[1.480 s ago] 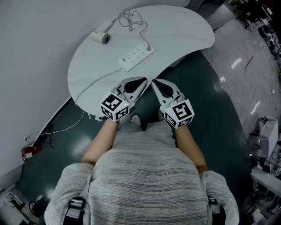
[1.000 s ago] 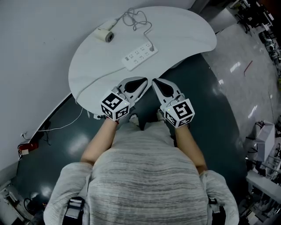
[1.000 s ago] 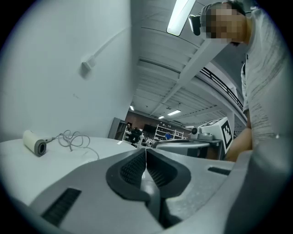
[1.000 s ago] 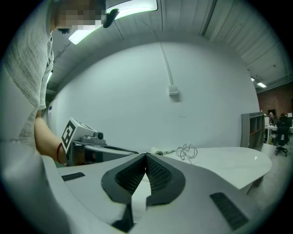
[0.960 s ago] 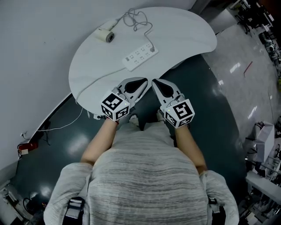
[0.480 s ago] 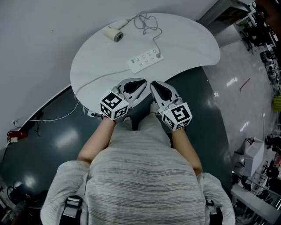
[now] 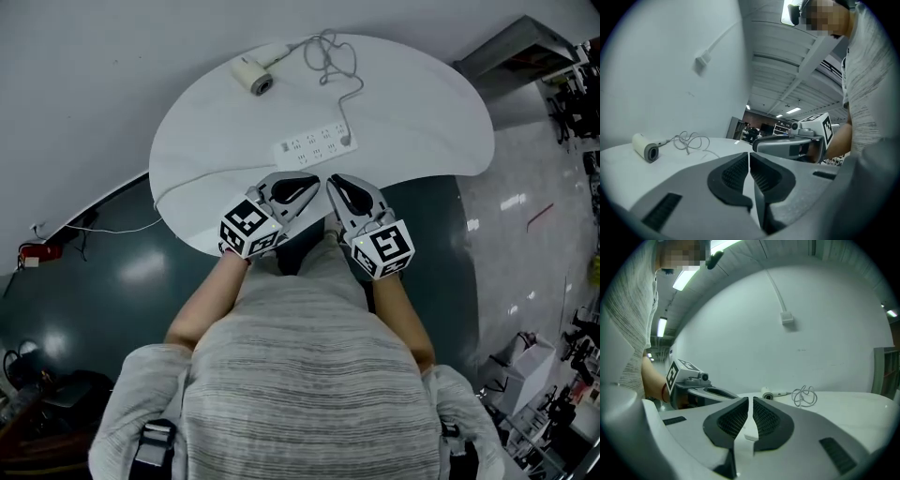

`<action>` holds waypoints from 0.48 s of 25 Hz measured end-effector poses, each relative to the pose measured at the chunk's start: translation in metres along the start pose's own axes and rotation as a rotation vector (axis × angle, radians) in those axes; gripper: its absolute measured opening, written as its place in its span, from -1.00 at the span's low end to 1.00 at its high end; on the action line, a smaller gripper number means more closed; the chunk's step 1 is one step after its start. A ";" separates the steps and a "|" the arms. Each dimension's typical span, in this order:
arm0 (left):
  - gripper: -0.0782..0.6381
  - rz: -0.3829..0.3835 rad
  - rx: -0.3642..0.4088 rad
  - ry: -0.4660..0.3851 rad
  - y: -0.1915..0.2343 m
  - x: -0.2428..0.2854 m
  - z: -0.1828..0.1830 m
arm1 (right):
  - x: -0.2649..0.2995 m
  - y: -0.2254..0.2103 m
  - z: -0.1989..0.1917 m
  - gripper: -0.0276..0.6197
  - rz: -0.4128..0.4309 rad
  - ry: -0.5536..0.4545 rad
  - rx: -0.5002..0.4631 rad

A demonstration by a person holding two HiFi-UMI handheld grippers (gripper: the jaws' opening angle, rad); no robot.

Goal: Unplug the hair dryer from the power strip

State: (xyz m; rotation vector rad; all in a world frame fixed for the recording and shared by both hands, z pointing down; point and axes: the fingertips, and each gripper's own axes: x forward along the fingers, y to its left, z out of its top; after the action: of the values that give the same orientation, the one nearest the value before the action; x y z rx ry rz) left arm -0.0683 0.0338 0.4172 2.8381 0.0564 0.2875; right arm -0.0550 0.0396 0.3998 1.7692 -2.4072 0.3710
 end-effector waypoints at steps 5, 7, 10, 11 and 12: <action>-0.76 0.059 -0.007 0.032 0.020 0.040 0.001 | 0.010 -0.041 -0.007 -0.83 0.100 0.064 -0.034; -0.76 0.082 0.012 0.063 0.028 0.053 -0.002 | 0.016 -0.057 -0.011 -0.83 0.135 0.093 -0.056; -0.76 0.117 0.039 0.107 0.037 0.069 -0.008 | 0.020 -0.077 -0.020 -0.83 0.179 0.130 -0.073; -0.76 0.129 0.045 0.117 0.040 0.073 -0.010 | 0.022 -0.083 -0.023 -0.82 0.194 0.140 -0.075; -0.76 0.143 0.049 0.125 0.044 0.077 -0.012 | 0.024 -0.088 -0.026 -0.82 0.209 0.150 -0.078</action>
State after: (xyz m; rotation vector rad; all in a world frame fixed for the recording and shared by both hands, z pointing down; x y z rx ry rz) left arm 0.0046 0.0004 0.4560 2.8739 -0.1150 0.5014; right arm 0.0209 -0.0002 0.4409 1.4086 -2.4685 0.4098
